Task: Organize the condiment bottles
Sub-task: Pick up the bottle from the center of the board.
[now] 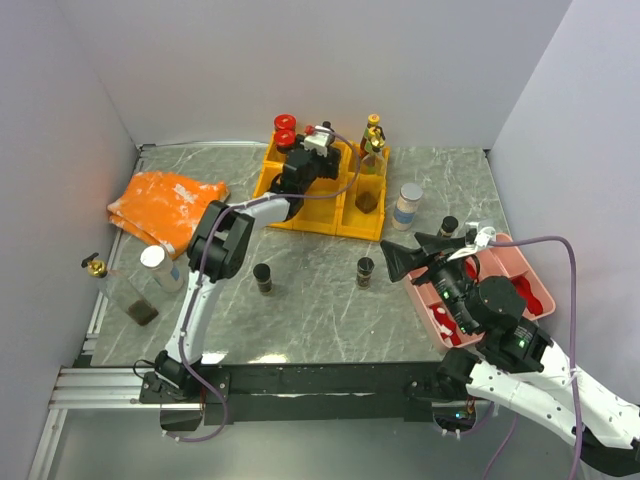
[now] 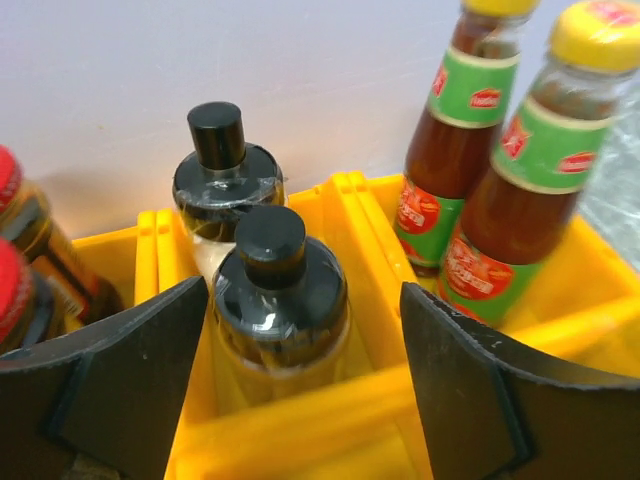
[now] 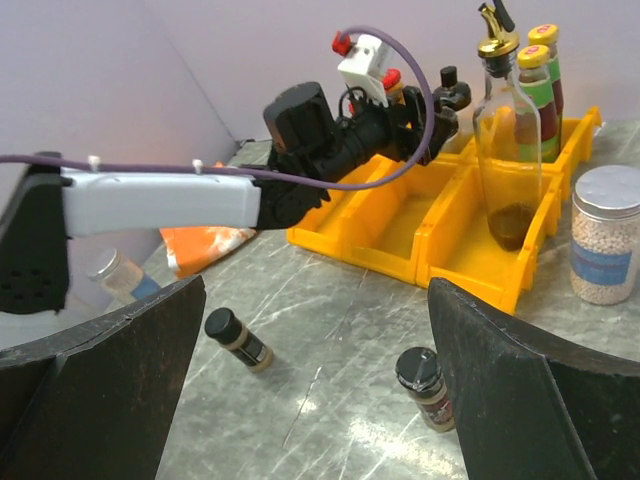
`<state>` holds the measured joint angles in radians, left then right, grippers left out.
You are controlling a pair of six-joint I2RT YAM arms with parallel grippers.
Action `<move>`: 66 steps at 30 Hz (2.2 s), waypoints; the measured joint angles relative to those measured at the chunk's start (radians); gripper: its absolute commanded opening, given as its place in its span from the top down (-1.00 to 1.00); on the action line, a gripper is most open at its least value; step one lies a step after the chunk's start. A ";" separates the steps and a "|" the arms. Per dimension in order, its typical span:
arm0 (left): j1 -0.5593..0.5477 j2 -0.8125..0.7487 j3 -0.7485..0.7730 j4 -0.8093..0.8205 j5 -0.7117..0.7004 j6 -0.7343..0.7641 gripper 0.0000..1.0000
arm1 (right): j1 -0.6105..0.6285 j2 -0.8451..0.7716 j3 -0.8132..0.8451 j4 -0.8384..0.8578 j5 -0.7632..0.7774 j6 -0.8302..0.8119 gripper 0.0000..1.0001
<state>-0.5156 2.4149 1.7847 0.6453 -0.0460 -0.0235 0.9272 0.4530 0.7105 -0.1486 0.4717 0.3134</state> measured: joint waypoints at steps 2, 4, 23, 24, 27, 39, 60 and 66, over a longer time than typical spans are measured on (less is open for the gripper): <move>0.000 -0.048 -0.052 -0.003 0.003 -0.011 -0.79 | 0.000 0.000 0.000 0.000 -0.010 -0.001 -1.00; -0.002 -0.116 -0.105 -0.015 0.005 -0.023 -0.97 | 0.000 0.000 0.001 -0.001 -0.018 -0.002 -1.00; -0.038 -0.924 -0.629 -0.506 -0.330 -0.317 -0.98 | 0.000 0.091 0.027 -0.071 -0.143 0.042 -1.00; -0.042 -0.958 -0.673 -0.549 -0.346 -0.332 -0.95 | 0.000 0.090 0.025 -0.071 -0.151 0.046 -1.00; -0.062 -1.061 -0.769 -0.678 -0.381 -0.374 -0.89 | 0.000 0.090 0.016 -0.071 -0.175 0.057 -1.00; -0.260 -1.266 -1.006 -0.894 -0.436 -0.616 -0.64 | 0.000 0.108 0.001 -0.075 -0.213 0.082 -1.00; -0.338 -1.255 -1.139 -0.893 -0.611 -0.723 0.25 | 0.000 0.131 0.001 -0.084 -0.219 0.090 -1.00; -0.352 -1.255 -1.141 -0.890 -0.624 -0.730 0.61 | 0.000 0.138 0.001 -0.084 -0.219 0.090 -1.00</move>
<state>-0.8680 1.1599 0.6434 -0.2451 -0.6704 -0.7536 0.9272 0.5907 0.7113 -0.2329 0.2531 0.4030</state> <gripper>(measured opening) 0.468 0.999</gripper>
